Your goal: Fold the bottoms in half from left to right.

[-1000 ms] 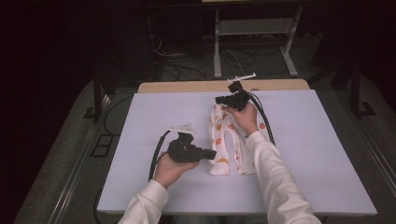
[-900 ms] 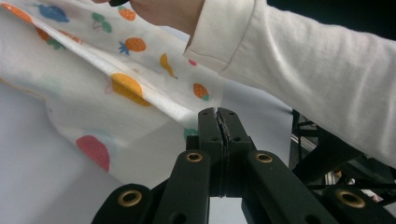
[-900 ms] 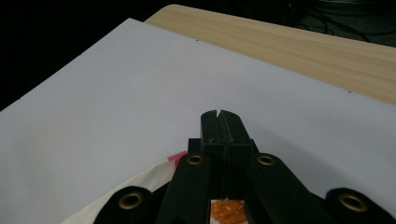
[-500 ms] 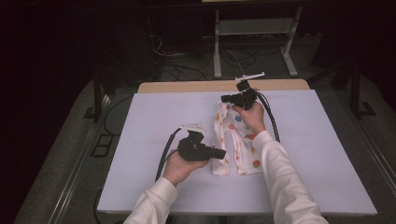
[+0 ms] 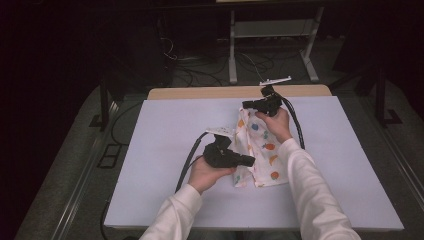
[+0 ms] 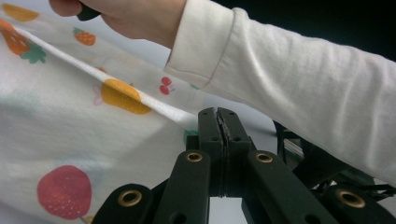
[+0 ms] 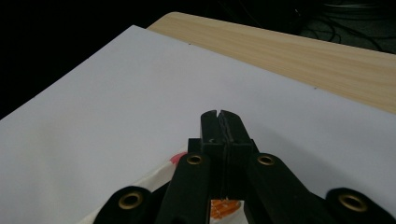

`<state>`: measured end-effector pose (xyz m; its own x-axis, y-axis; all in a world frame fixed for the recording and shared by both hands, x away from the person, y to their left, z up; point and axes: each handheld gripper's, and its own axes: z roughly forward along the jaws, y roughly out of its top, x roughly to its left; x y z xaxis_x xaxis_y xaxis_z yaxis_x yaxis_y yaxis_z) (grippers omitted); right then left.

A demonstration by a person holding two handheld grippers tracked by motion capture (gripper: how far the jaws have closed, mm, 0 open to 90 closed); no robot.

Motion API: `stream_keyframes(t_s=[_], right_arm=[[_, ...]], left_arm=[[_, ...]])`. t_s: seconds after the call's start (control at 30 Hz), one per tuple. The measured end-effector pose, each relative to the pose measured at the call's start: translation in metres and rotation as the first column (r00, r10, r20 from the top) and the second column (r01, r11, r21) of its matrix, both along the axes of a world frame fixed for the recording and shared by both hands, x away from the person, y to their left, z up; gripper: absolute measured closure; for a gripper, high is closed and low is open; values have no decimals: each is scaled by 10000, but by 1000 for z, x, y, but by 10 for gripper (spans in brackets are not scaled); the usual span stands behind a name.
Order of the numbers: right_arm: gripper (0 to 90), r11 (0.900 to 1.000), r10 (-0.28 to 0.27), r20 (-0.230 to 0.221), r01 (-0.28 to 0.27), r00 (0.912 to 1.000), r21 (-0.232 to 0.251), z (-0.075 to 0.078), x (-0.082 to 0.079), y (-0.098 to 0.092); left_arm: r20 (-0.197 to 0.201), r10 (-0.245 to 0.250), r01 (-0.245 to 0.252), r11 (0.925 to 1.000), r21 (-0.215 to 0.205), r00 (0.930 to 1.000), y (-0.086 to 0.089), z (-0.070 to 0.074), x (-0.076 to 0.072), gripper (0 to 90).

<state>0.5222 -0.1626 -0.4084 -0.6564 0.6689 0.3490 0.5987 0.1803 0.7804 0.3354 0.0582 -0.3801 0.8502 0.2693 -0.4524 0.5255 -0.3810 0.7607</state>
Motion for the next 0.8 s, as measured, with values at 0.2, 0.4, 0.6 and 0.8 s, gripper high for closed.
stream_keyframes(t_s=[0.2,0.4,0.6,0.8], right_arm=[[885,9999,78,-92,-80,9999,-141,0,2,-8],[884,9998,125,-98,-127,9999,-143,-1,4,-16],[884,9998,172,-142,-173,9998,-91,-5,6,-23],[884,9995,211,-188,-215,9996,-243,-10,9,-27]], left_arm=[[-15,-114,113,9998,-187,9999,-10,-1,2,888],[-115,-118,112,9987,-493,9999,-15,-2,6,888],[-217,-168,153,9975,-697,9996,-21,-3,10,888],[-370,-170,140,9967,-804,9992,-27,-7,12,888]])
